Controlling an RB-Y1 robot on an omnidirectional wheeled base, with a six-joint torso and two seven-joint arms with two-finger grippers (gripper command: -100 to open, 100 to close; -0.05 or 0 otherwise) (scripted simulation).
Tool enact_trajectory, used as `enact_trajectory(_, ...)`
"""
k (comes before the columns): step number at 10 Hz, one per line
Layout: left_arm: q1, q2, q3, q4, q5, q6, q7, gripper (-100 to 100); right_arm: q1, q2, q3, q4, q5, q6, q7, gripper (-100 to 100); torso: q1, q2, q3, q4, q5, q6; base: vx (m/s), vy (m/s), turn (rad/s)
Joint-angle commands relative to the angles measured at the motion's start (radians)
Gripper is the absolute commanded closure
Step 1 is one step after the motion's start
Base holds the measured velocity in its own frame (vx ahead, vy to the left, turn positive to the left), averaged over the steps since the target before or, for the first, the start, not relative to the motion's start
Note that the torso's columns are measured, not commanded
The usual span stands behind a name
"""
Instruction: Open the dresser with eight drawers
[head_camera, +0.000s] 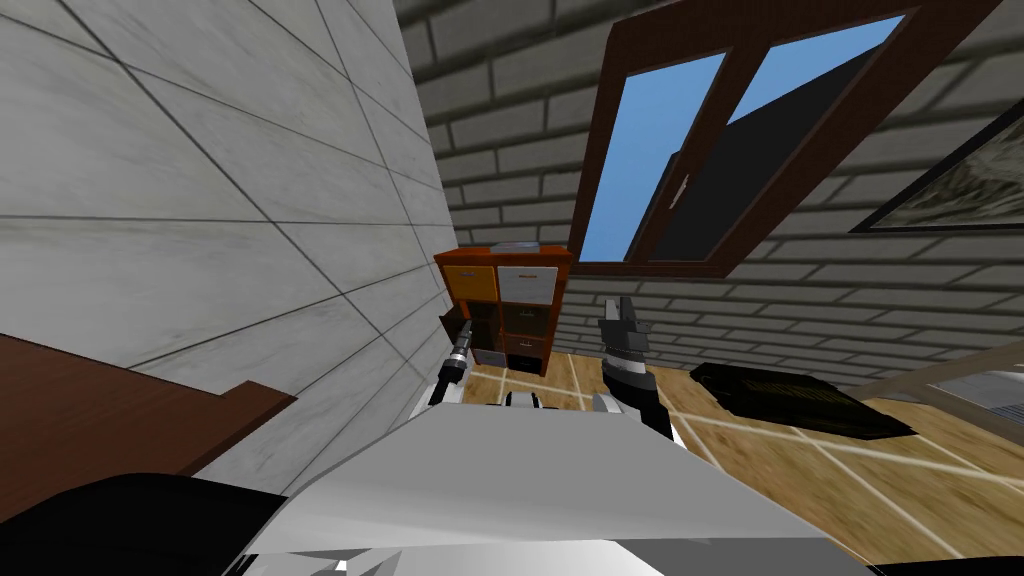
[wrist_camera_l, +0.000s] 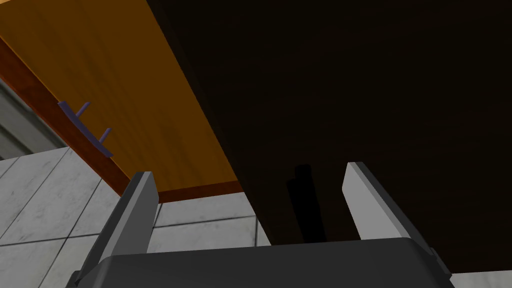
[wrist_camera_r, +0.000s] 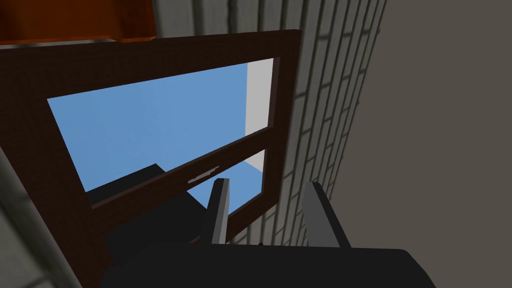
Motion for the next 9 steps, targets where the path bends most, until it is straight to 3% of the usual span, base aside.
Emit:
enact_trajectory(1,0.008,0.012,0.000,-0.064,0.001,0.059,0.010,-100,0.000,0.000,0.000,0.000,0.000,0.000,0.000,0,0.000,0.005,0.003,0.002,0.000,0.000,0.000,-0.010,-0.013)
enact_trajectory(4,0.014,0.024,0.000,-0.138,0.003,0.127,0.020,-100,0.000,0.000,0.000,0.000,0.000,0.000,0.000,0,0.000,0.007,0.004,0.003,-0.001,0.000,-0.019,-0.008,-0.012)
enact_trajectory(5,0.015,0.022,-0.001,-0.117,0.003,0.116,0.018,-100,0.000,0.000,0.000,0.000,0.000,0.000,0.000,0,-0.002,0.008,0.005,0.005,-0.002,0.000,-0.007,-0.001,-0.003)
enact_trajectory(6,0.016,0.022,-0.001,-0.119,0.003,0.122,0.019,0,0.000,0.000,0.000,0.000,0.000,0.000,0.000,0,-0.002,0.008,0.005,0.004,-0.002,0.000,0.000,0.000,0.000)
enact_trajectory(9,0.018,0.022,-0.001,-0.116,0.003,0.124,0.019,0,0.000,0.000,0.000,0.000,0.000,0.000,0.000,0,-0.001,0.006,0.003,0.003,-0.001,0.000,0.000,0.000,0.000)
